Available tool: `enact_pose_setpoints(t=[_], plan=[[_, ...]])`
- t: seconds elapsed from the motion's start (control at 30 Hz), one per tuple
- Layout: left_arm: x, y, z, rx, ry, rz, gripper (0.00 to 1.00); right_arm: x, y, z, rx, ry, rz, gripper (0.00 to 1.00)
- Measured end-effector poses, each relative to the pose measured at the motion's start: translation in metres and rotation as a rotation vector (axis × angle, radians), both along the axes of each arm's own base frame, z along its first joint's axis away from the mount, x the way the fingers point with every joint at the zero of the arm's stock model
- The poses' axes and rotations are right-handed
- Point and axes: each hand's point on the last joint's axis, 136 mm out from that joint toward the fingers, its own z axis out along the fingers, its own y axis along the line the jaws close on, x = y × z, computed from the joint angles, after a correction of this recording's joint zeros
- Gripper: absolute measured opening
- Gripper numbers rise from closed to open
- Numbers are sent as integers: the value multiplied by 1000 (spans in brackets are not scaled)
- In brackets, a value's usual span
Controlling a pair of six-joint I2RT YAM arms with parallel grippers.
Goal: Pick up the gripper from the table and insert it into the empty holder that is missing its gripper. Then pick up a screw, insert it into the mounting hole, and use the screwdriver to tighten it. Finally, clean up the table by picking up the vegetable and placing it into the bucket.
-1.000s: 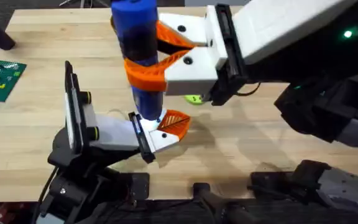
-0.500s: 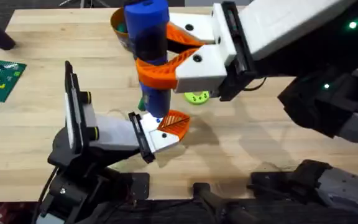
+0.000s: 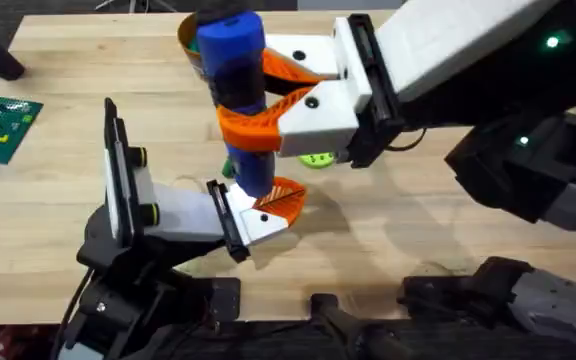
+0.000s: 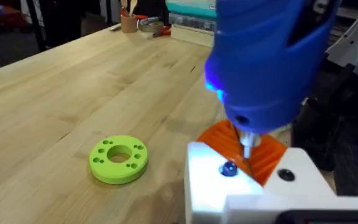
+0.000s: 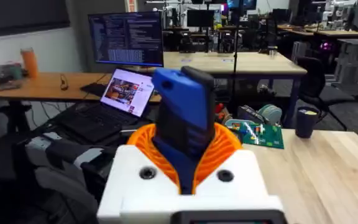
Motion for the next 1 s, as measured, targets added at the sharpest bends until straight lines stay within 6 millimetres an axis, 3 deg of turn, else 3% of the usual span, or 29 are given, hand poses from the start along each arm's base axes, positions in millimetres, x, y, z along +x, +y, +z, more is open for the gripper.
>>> enact_pose_setpoints(t=[0.67, 1.0], plan=[[0, 0, 0, 0, 0, 0, 11, -1, -1, 5, 23, -52, -5, 84], [0, 0, 0, 0, 0, 0, 11, 1, 6, -5, 4, -30, 6, 84]])
